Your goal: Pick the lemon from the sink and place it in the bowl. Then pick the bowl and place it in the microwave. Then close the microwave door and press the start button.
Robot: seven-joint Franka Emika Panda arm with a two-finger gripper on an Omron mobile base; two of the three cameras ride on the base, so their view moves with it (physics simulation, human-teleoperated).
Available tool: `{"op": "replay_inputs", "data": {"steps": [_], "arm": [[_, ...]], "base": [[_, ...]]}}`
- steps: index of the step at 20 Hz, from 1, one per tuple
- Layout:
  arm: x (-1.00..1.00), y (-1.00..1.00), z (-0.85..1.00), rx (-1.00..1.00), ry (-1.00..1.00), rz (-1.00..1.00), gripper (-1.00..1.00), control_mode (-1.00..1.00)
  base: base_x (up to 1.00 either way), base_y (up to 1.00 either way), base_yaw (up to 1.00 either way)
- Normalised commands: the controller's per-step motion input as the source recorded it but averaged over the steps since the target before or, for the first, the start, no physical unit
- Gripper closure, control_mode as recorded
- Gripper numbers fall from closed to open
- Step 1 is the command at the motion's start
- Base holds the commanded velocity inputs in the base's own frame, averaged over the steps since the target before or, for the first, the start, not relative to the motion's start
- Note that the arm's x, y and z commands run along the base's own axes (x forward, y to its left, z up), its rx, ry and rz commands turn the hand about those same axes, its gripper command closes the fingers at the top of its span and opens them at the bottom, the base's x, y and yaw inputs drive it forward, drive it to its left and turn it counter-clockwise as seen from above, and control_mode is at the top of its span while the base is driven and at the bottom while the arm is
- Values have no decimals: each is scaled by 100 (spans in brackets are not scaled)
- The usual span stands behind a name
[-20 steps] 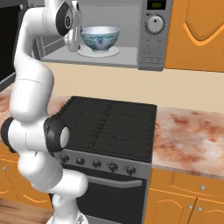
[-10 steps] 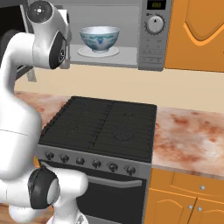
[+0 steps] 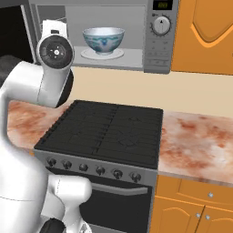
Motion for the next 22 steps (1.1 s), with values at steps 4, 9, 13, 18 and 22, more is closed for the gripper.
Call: {"op": "replay_inputs", "data": {"steps": [4, 9, 13, 18, 22], "arm": [[-100, 14, 23, 15, -13, 29, -100, -100], [-100, 49, 15, 0, -8, 26, -100, -100], [-100, 31, 29, 0, 0, 31, -100, -100], [-100, 22, 33, 1, 0, 29, -100, -100], [-100, 60, 0, 0, 0, 25, -100, -100]], "base": [[0, 0, 0], [0, 0, 0], [0, 0, 0], [0, 0, 0], [0, 0, 0]]}}
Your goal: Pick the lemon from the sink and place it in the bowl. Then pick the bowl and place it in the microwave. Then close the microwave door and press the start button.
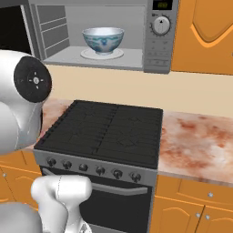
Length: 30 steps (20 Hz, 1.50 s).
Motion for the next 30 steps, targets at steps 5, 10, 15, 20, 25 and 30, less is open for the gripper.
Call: {"op": "replay_inputs", "data": {"steps": [5, 10, 15, 20, 25, 30], "arm": [[-100, 64, -11, -1, -4, 21, -100, -100], [-100, 75, -43, -4, -17, 4, -100, -100], [-34, 59, -37, -2, -2, -10, -100, -100], [35, 60, -34, 0, 6, -40, -100, -100], [81, 55, -40, 0, 8, -53, -100, -100], [91, 28, -4, 0, 5, -60, -100, -100]], "base": [[0, 0, 0], [0, 0, 0], [0, 0, 0], [0, 0, 0], [0, 0, 0], [0, 0, 0]]}}
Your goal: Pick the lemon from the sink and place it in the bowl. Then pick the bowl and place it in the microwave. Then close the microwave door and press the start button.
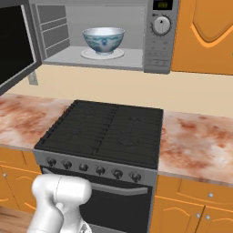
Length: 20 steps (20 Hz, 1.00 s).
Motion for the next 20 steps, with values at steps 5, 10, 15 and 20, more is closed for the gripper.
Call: {"op": "replay_inputs", "data": {"steps": [5, 10, 15, 20], "arm": [[69, -4, 0, 0, 10, -62, -100, -100], [58, -45, 0, 2, 9, -59, -100, -100], [14, -95, 22, 14, 3, -51, -100, -100], [34, -100, 15, 12, 2, -41, -100, -100]], "base": [[0, 0, 0], [0, 0, 0], [0, 0, 0], [0, 0, 0]]}}
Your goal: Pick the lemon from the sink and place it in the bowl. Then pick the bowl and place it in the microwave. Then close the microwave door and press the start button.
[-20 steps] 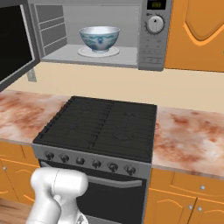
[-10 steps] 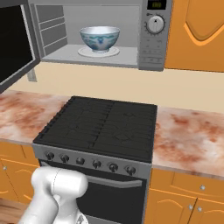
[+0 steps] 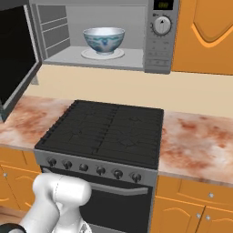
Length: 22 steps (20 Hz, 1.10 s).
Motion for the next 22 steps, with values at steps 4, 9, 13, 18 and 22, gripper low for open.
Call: {"op": "replay_inputs", "data": {"steps": [4, 9, 13, 18, 22], "arm": [[64, -100, 0, 8, 1, -36, -100, -100], [51, -100, 0, 8, 0, -25, -100, -100], [71, -100, 0, 5, 0, -14, -100, -100], [82, -85, 0, 1, -1, -4, -100, -100], [73, -50, 3, 0, -4, 6, -100, -100]], "base": [[0, 0, 0], [0, 0, 0], [0, 0, 0], [0, 0, 0], [0, 0, 0]]}}
